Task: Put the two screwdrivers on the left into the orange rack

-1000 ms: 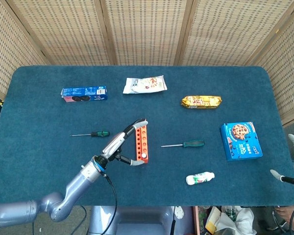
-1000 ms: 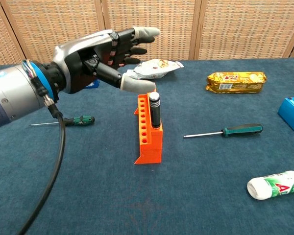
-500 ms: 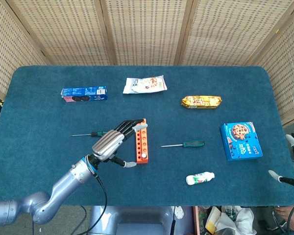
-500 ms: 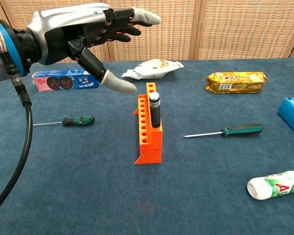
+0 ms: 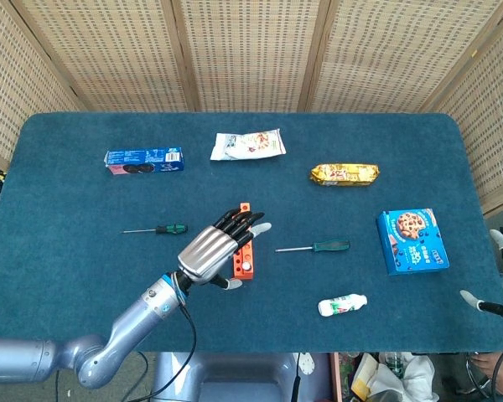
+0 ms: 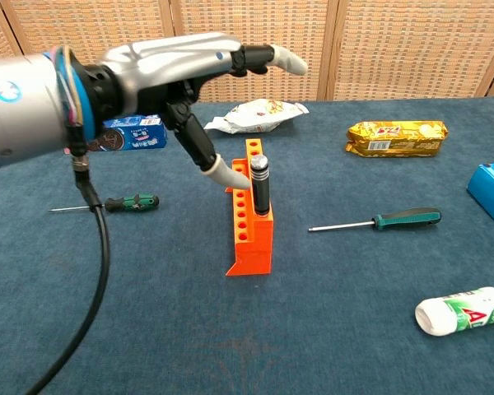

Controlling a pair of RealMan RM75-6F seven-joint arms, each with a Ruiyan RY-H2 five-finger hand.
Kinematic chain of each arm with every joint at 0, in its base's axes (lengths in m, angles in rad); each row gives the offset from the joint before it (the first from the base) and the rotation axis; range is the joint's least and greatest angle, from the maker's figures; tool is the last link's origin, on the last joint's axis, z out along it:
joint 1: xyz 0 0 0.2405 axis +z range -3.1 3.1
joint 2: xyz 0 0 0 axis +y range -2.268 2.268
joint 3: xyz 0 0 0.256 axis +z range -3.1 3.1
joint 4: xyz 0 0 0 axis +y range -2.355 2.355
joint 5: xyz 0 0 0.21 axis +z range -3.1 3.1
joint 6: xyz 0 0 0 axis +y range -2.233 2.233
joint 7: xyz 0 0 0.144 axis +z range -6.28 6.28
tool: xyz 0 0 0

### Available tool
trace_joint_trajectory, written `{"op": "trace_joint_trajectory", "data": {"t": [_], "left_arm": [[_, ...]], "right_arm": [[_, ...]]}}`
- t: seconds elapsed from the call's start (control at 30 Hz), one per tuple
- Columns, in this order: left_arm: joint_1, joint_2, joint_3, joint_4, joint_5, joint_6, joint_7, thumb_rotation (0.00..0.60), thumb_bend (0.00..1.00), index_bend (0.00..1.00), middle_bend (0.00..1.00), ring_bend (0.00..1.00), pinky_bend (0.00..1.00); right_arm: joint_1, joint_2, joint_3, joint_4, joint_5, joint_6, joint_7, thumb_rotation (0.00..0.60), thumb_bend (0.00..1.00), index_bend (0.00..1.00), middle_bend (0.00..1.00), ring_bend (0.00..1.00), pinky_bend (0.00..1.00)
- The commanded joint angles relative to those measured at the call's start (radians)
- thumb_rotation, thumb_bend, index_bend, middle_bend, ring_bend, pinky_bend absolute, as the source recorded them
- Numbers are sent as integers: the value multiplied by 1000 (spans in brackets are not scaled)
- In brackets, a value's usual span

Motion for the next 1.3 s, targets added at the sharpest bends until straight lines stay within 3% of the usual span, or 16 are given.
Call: {"op": "trace_joint_trajectory", "data": {"t": [0.03, 0.33, 0.6, 0.8, 1.1, 1.3], "left_arm": [[-12, -23, -2, 23, -11, 12, 8, 600, 0, 0, 0, 0, 0], [-34, -62, -13, 70, -42, 23, 24, 600, 0, 0, 0, 0, 0], [-73, -132, -62, 169, -58, 20, -27, 600, 0, 0, 0, 0, 0], [-77, -130, -68, 162, -72, 20, -39, 600, 0, 0, 0, 0, 0], [-20, -10, -61, 59, -16, 65, -84, 600, 0, 0, 0, 0, 0], [75, 159, -21, 43, -16, 112, -93, 600, 0, 7, 0, 0, 0]], "right_arm": [[1, 0, 1, 1, 3, -2, 2, 600, 0, 0, 0, 0, 0], [3, 0, 2, 5, 7, -9, 7, 600, 0, 0, 0, 0, 0], [6, -3, 0, 6, 6, -13, -1, 600, 0, 0, 0, 0, 0], [7, -4, 1, 7, 9, -16, -3, 600, 0, 0, 0, 0, 0], [6, -2, 0, 9, 7, -14, 4, 600, 0, 0, 0, 0, 0], [4, -3, -4, -1, -4, -8, -8, 600, 0, 0, 0, 0, 0]]}}
